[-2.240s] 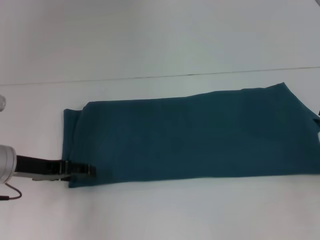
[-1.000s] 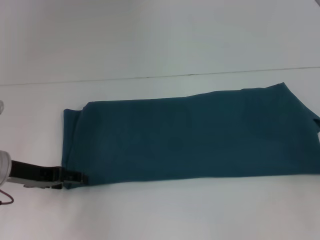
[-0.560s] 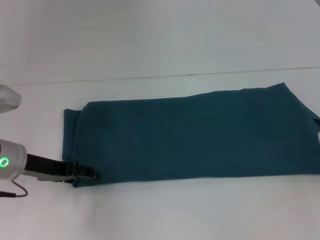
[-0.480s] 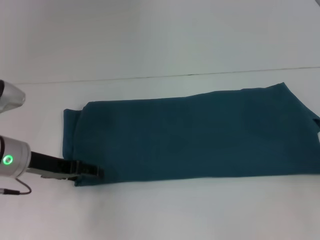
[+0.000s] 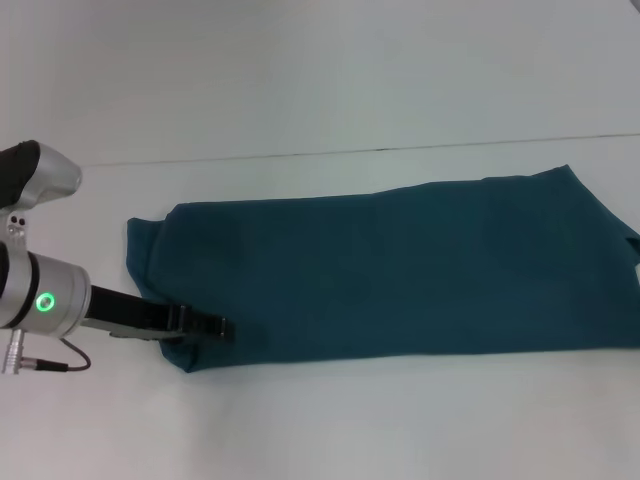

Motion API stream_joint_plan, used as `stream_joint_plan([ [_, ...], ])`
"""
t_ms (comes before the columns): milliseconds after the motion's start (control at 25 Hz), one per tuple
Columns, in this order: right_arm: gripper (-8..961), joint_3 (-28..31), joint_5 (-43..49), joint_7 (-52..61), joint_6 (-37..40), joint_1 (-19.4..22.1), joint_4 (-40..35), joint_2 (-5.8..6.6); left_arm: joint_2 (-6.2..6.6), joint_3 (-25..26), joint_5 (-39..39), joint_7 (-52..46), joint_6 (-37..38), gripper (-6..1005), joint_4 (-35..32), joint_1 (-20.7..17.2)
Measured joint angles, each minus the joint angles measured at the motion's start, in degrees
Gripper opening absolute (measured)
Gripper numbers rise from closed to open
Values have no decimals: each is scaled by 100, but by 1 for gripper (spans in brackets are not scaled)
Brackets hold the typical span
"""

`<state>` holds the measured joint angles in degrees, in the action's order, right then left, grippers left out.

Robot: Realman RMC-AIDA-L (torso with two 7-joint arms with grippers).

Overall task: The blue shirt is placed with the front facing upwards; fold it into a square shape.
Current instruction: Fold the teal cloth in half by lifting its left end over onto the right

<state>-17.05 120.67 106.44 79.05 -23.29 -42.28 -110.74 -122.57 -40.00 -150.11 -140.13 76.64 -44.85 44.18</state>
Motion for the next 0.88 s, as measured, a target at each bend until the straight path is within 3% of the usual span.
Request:
stream_joint_plan([
  [880,851,65,0,-9,-13,0,0,-8,92,-127,-246,-72,-414,891,-21,-103],
])
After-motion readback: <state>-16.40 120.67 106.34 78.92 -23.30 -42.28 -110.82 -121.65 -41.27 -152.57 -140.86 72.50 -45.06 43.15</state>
